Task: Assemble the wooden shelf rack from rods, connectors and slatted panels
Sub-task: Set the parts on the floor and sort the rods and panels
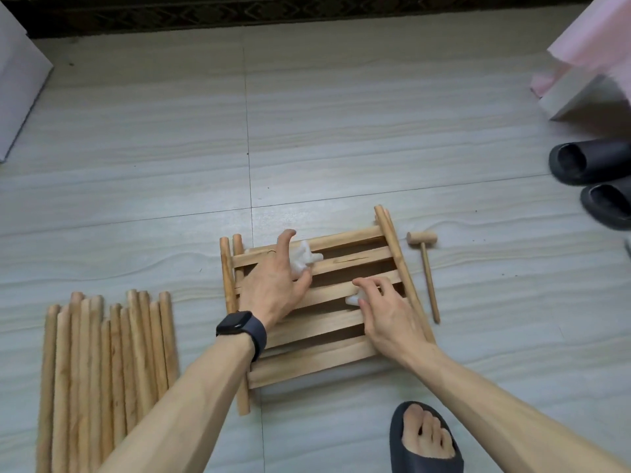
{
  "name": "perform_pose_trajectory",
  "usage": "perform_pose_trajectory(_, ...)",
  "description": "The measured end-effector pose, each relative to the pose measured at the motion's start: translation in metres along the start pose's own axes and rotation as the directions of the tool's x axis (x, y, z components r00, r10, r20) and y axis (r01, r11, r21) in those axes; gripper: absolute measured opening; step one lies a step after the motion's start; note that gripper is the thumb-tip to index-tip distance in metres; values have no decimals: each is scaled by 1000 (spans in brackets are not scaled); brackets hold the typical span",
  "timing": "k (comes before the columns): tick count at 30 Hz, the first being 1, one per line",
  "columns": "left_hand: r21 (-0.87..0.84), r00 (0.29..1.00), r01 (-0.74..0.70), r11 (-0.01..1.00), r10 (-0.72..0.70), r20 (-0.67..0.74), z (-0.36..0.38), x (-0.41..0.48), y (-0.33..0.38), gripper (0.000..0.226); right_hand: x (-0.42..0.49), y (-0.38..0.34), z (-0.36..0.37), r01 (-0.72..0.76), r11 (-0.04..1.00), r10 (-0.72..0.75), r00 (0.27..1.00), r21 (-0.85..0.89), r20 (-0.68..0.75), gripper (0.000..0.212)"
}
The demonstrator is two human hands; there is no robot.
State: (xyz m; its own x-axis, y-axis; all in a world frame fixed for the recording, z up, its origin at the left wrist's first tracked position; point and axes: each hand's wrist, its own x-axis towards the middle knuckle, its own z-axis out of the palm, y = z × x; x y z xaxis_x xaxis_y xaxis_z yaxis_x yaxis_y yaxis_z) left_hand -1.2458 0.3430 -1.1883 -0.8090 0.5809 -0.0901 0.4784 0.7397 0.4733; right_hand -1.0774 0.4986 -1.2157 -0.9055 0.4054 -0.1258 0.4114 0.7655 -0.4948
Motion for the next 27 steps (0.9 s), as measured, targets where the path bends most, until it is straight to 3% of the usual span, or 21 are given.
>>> perform_pose_trajectory(4,194,997,11,981,-25,66,4,25,5,56,6,4,-3,-5,1000,5,999,18,53,33)
perform_pose_trajectory(9,252,991,-15,968,-19,130,26,30,4,45,12,8,-13,5,1000,-5,1000,0,25,31)
perform_pose_trajectory(12,272,992,-37,962,2,126,36,30,1,59,14,9,-16,18,998,-21,999,-57,-40,29)
perform_pose_trajectory(14,273,993,-47,961,15,120,39,31,-1,69,15,8,-16,-17,1000,17,998,14,-53,29)
perform_pose_trajectory(18,293,989,-74,953,33,141,40,40,0,74,20,7,-11,-123,983,117,992,138,45,32)
perform_pose_trajectory(22,216,992,-53,975,27,120,38,44,9,53,16,4,-6,-65,997,58,986,38,159,35)
perform_pose_trajectory(27,309,989,-144,940,123,85,28,40,12,34,4,6,2,-18,999,22,992,-36,121,42)
